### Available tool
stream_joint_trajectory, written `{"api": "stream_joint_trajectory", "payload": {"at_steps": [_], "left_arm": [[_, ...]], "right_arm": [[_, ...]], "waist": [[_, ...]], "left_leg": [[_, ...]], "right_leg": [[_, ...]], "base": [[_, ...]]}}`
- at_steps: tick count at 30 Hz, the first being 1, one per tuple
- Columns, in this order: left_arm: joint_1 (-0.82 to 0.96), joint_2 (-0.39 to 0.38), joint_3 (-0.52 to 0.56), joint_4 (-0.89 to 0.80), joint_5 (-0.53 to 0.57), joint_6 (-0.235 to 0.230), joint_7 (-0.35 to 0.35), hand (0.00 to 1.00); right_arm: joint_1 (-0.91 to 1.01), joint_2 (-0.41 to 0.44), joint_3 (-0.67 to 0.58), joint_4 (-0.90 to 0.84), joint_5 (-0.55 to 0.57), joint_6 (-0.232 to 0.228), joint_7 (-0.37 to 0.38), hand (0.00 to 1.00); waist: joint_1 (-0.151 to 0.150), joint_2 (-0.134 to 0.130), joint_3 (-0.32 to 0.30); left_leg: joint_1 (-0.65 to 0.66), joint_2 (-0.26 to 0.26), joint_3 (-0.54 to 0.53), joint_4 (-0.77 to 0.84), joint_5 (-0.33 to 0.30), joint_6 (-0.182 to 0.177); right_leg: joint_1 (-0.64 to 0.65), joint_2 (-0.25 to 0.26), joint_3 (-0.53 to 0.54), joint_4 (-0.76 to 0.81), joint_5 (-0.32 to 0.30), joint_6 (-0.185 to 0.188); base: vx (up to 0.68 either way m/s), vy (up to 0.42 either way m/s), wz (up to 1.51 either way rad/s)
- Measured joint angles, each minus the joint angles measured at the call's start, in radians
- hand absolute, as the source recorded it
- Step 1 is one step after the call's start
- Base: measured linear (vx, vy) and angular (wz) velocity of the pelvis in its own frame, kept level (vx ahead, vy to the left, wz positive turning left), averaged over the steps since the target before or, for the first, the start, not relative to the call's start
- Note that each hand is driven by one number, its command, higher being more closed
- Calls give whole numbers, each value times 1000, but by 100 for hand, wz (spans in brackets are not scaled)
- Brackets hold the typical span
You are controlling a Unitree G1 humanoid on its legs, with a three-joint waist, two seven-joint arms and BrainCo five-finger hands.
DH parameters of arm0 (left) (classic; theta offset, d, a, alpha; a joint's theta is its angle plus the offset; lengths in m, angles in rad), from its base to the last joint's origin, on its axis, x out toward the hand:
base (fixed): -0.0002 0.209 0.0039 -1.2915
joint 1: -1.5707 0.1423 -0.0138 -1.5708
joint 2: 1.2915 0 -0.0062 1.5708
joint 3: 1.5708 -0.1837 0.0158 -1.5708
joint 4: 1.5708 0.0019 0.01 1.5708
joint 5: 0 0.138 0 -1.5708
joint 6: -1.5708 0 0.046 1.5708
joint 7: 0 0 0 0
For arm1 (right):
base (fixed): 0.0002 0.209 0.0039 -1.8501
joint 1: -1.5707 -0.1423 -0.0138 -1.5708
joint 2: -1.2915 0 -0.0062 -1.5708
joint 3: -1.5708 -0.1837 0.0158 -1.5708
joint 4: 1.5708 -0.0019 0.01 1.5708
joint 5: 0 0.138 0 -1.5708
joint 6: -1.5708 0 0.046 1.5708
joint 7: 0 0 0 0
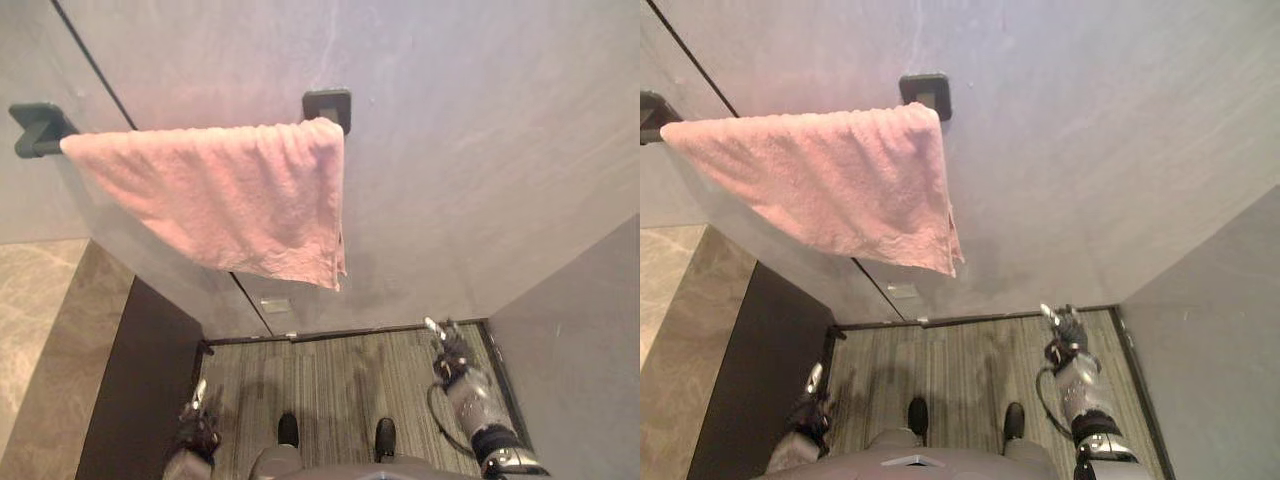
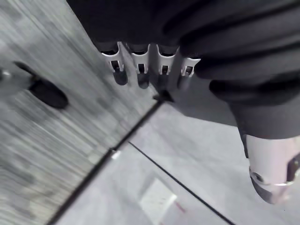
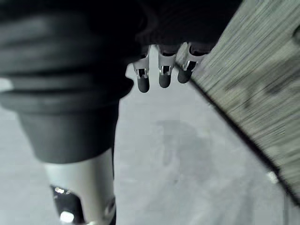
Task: Organize washtable
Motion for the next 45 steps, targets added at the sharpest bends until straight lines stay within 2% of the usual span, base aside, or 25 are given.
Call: {"api": "stream_joint_trajectory", "payload": {"at_steps": [2,5,9,11,16,20,24,25,26,27,28,30,31,32,34,35,36,37,38,39,41,42,43,44,45], "left_arm": [[11,-25,0,62,67,13,5,0],[15,-66,9,128,102,26,12,0],[28,-86,69,162,141,49,43,0],[34,-86,68,161,184,52,52,0],[25,-60,-38,150,331,36,57,0],[26,-45,-102,114,331,18,72,0],[21,-41,-111,61,292,7,104,0],[19,-53,-119,37,289,4,116,0],[16,-69,-120,30,284,0,128,0],[16,-74,-121,18,281,-3,136,0],[14,-68,-129,3,279,-17,145,0],[6,-72,-104,1,259,-16,151,0],[26,-74,-90,-2,263,-18,153,0],[44,-77,-90,5,266,-18,145,0],[49,-86,-102,15,294,-12,125,0],[36,-88,-123,35,304,-11,111,0],[15,-89,-128,46,319,0,105,0],[11,-90,-128,45,327,4,104,0],[-7,-89,-129,47,345,13,102,0],[-29,-81,-140,47,373,22,104,0],[-41,-73,-173,42,422,22,102,0],[-45,-69,-184,40,436,22,103,0],[-51,-59,-200,36,450,19,104,0],[-52,-56,-206,31,452,16,103,0],[-61,-55,-215,22,460,11,102,0]], "right_arm": [[38,14,-39,121,-72,20,3,0],[81,36,-145,265,-100,39,1,0],[133,48,-346,357,-101,62,-29,0],[142,49,-373,355,-111,63,-37,0],[143,54,-378,351,-111,63,-40,0],[124,54,-334,341,-114,61,-40,0],[44,55,-243,303,-182,60,-50,0],[15,49,-208,265,-187,58,-55,0],[-12,33,-184,230,-187,49,-63,0],[-26,23,-178,213,-186,46,-63,0],[-41,10,-172,187,-185,36,-69,0],[-85,0,-179,177,-178,9,-76,0],[-80,-14,-178,158,-178,-4,-77,0],[-62,-14,-180,138,-178,-10,-76,0],[-41,-15,-196,127,-177,-13,-75,0],[-33,-13,-226,141,-176,-12,-76,0],[-34,-11,-255,165,-175,-7,-77,0],[-37,-9,-262,169,-175,-7,-77,0],[-32,-9,-283,208,-175,-4,-78,0],[-29,-8,-290,249,-175,-1,-78,0],[-14,-2,-275,277,-176,19,-79,0],[-10,3,-259,276,-177,21,-78,0],[-14,16,-239,273,-181,23,-74,0],[-11,21,-221,268,-182,23,-73,0],[4,13,-212,265,-188,25,-69,0]], "waist": [[-4,1,-18],[-7,6,-24],[-17,12,-47],[-24,14,-49],[-31,14,-49],[-50,13,-40],[-55,12,-3],[-58,16,2],[-58,36,12],[-59,50,20],[-58,39,22],[-61,15,46],[-56,16,47],[-63,28,39],[-91,46,26],[-105,50,24],[-114,56,20],[-116,63,16],[-116,64,16],[-120,51,24],[-109,36,36],[-110,23,50],[-114,-33,82],[-119,-37,88],[-122,-3,93]], "left_leg": [[4,0,1,0,-6,-2],[27,1,5,0,-16,-3],[49,1,17,0,-27,-4],[72,1,29,0,-30,-1],[88,3,22,0,-34,-6],[47,6,-35,1,-31,-11],[-37,21,-91,39,-15,-33],[-79,23,-122,54,0,-31],[-114,26,-162,56,48,-28],[-143,30,-194,68,60,-42],[-162,11,-220,7,157,-72],[-237,-27,-105,364,-75,13],[-226,-22,-69,645,-204,8],[-152,-8,-61,769,-247,-39],[-27,9,-72,801,-257,-60],[45,22,-82,732,-237,-95],[120,39,-82,568,-212,-130],[140,42,-83,512,-202,-128],[204,38,-84,321,-188,-107],[217,27,-79,247,-206,-83],[226,6,-54,250,-260,-31],[233,-26,-58,265,-265,-29],[209,-75,-72,330,-291,-14],[202,-85,-72,314,-313,15],[190,-83,-85,240,-297,50]], "right_leg": [[3,1,1,0,-6,-2],[24,1,2,0,-14,-1],[41,1,11,0,-21,1],[55,2,25,0,-23,1],[56,3,19,40,-47,2],[1,-1,-29,146,-114,-16],[-66,7,-74,214,-142,-36],[-98,5,-103,235,-149,-47],[-135,10,-138,283,-161,-52],[-160,18,-141,314,-178,-69],[-178,17,-153,294,-179,-101],[-172,-41,-237,298,-171,-131],[-139,-46,-262,303,-176,-139],[-110,-34,-291,289,-177,-141],[-85,-26,-341,279,-177,-142],[-99,-27,-368,284,-169,-141],[-129,-29,-393,299,-160,-139],[-141,-31,-399,306,-160,-138],[-194,-42,-413,355,-159,-138],[-221,-58,-418,387,-156,-138],[-227,-95,-409,405,-135,-125],[-226,-124,-391,421,-123,-117],[-217,-190,-359,420,-93,-92],[-210,-208,-346,411,-69,-75],[-218,-201,-305,405,-8,-48]], "base": [[45,-10,-3],[40,-9,-2],[45,-4,-7],[22,4,-18],[-14,0,1],[-66,-14,40],[-56,-68,37],[-55,-119,78],[-58,-134,91],[-134,-125,130],[174,-67,134],[818,-71,110],[1224,-118,66],[1322,-146,77],[997,-107,82],[753,-90,92],[610,-67,80],[248,48,63],[-94,151,61],[-185,219,60],[-195,319,20],[-272,408,-8],[-311,291,1],[-533,314,12],[-449,407,-14]]}}
